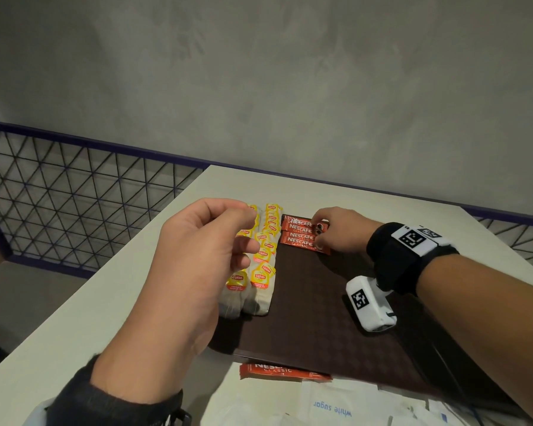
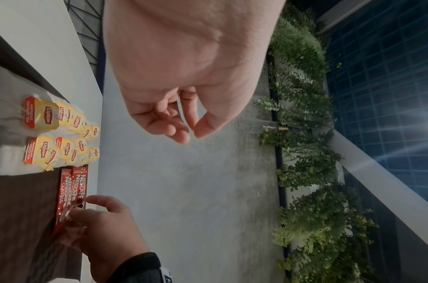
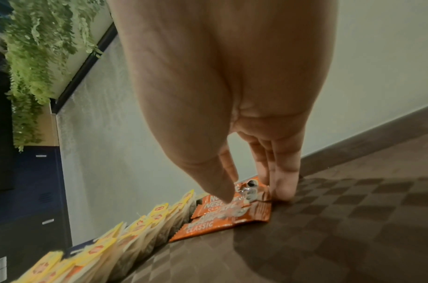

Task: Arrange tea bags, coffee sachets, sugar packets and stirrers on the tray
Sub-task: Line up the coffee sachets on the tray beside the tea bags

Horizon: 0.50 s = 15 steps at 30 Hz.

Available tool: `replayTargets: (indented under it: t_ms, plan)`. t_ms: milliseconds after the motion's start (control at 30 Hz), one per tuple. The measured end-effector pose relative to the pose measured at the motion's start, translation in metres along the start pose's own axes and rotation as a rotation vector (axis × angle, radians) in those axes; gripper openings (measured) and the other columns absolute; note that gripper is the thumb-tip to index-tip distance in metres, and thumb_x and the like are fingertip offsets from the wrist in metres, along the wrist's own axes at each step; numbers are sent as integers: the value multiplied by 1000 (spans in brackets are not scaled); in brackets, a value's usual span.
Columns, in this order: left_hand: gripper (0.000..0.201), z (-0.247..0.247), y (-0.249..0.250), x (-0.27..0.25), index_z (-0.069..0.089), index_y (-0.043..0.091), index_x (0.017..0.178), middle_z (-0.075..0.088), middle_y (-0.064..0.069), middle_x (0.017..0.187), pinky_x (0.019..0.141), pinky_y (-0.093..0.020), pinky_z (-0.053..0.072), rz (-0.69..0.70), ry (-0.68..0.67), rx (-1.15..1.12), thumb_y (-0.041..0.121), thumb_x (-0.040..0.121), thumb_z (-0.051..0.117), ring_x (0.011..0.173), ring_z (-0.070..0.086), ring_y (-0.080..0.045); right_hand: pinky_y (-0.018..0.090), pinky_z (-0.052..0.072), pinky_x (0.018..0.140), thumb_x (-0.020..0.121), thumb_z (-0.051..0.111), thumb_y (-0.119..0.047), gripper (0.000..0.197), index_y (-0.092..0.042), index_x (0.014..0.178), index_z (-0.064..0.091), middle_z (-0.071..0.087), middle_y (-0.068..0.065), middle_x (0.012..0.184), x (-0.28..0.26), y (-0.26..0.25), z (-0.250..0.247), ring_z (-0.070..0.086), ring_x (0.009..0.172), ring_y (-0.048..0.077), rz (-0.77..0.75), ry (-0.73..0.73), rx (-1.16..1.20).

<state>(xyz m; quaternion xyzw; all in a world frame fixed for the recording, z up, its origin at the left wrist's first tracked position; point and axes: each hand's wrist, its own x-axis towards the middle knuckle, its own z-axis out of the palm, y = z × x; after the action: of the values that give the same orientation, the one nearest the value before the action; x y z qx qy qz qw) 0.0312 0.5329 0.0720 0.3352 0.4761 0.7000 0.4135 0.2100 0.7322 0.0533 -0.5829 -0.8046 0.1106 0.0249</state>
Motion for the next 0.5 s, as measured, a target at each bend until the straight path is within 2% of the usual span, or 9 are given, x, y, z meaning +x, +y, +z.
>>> replayTargets:
  t_ms: [100,267,367,433,500]
  plan:
    - [18,0,0,0,73,19,77,71,-1,73,58,-31,46,2,-6,2,8,91,71,62,61,-16,32,51,90,95,65,-20,45,-20,139,54,54,7,140,3,2,-2,56,117,23,17,3,19]
    - [13,0,3,-1,70,16,81,68,0,68,57,-29,43,0,-5,-12,7,90,70,61,58,-18,30,52,77,92,63,-15,44,-18,135,56,60,9,132,2,4,-6,61,102,21,3,7,34]
    - [13,2,7,-1,68,14,82,67,0,70,53,-26,44,2,6,-33,4,91,68,57,59,-13,30,48,88,90,66,-20,48,-18,136,56,59,8,136,-7,2,-15,60,113,25,-18,56,-14]
    - [11,1,9,-2,67,14,84,67,2,71,53,-24,45,4,11,-21,6,91,68,56,60,-12,29,47,81,88,68,-22,38,-21,125,62,67,4,121,-22,-7,-22,62,102,23,-82,86,-33]
    - [10,0,10,-2,66,14,84,66,2,72,53,-24,45,10,8,-8,7,92,67,58,60,-12,29,48,69,87,71,-23,15,-25,101,70,71,-3,94,-50,-24,-27,65,86,22,-214,58,-16]
